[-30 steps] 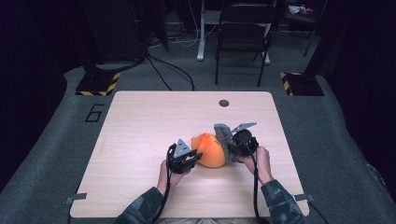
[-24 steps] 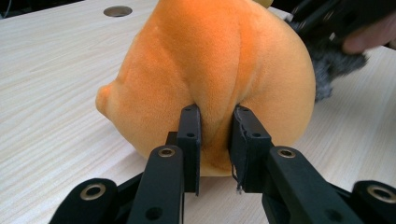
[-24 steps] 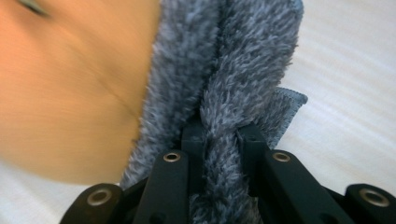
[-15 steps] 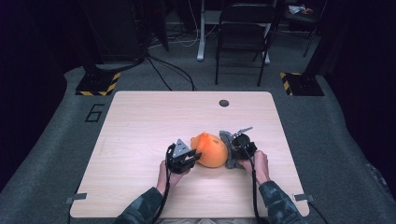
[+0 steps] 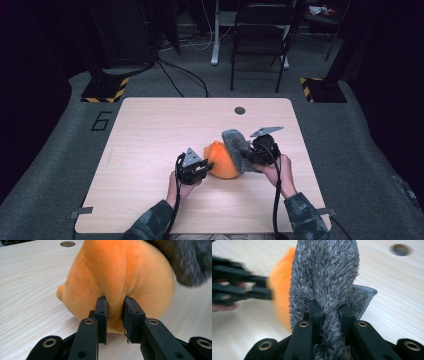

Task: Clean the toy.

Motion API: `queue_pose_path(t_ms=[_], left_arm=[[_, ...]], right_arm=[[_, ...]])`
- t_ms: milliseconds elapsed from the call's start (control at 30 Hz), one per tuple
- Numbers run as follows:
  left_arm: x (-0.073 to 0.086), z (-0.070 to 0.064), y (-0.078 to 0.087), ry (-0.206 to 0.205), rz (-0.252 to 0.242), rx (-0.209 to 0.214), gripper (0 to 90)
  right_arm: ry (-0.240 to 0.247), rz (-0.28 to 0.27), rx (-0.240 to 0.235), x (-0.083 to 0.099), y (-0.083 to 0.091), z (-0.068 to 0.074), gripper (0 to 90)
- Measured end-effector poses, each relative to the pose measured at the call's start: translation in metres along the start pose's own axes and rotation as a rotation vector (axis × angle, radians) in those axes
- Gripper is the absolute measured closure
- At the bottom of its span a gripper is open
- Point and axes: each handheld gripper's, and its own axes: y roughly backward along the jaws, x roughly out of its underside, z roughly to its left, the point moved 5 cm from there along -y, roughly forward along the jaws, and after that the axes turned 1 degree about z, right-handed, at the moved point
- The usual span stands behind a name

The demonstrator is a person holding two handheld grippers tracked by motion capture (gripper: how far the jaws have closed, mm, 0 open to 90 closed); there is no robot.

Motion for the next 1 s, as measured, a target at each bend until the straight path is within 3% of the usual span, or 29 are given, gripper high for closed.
queue_pose_path(t_ms=[67,167,300,500,567,600,733,833,1000], left_arm=[[0.001,0.001,0.000,0.010,0.000,0.000,74.3],[0.001,0.002,0.001,0.009,0.001,0.004,68.7],[0.003,0.001,0.002,-0.036,0.054,-0.020,50.0],[0.009,-0.002,-0.009,-0.076,0.067,-0.034,44.9],[0.011,-0.003,-0.014,-0.094,0.050,-0.052,51.7],[0.011,-0.003,-0.015,-0.073,0.040,-0.046,56.1],[0.011,-0.002,-0.012,-0.063,0.031,-0.054,77.1],[0.008,-0.001,-0.008,-0.009,0.021,-0.036,82.2],[0.001,-0.003,0.003,0.006,0.007,-0.011,83.3]], right_arm=[[0.025,0.030,0.021,0.002,-0.010,0.007,77.4],[0.034,0.044,0.066,0.005,-0.024,0.004,77.4],[0.014,0.036,0.076,0.006,-0.030,-0.005,77.5],[0.007,0.030,0.077,0.006,-0.035,-0.012,77.5],[0.015,0.023,0.075,0.006,-0.036,-0.013,77.4],[0.014,0.012,0.079,0.005,-0.037,-0.013,77.5],[0.006,-0.003,0.079,0.006,-0.035,-0.014,77.4],[-0.001,-0.018,0.071,0.002,-0.029,-0.015,77.5],[0.016,-0.055,0.076,-0.009,-0.012,-0.010,77.5]])
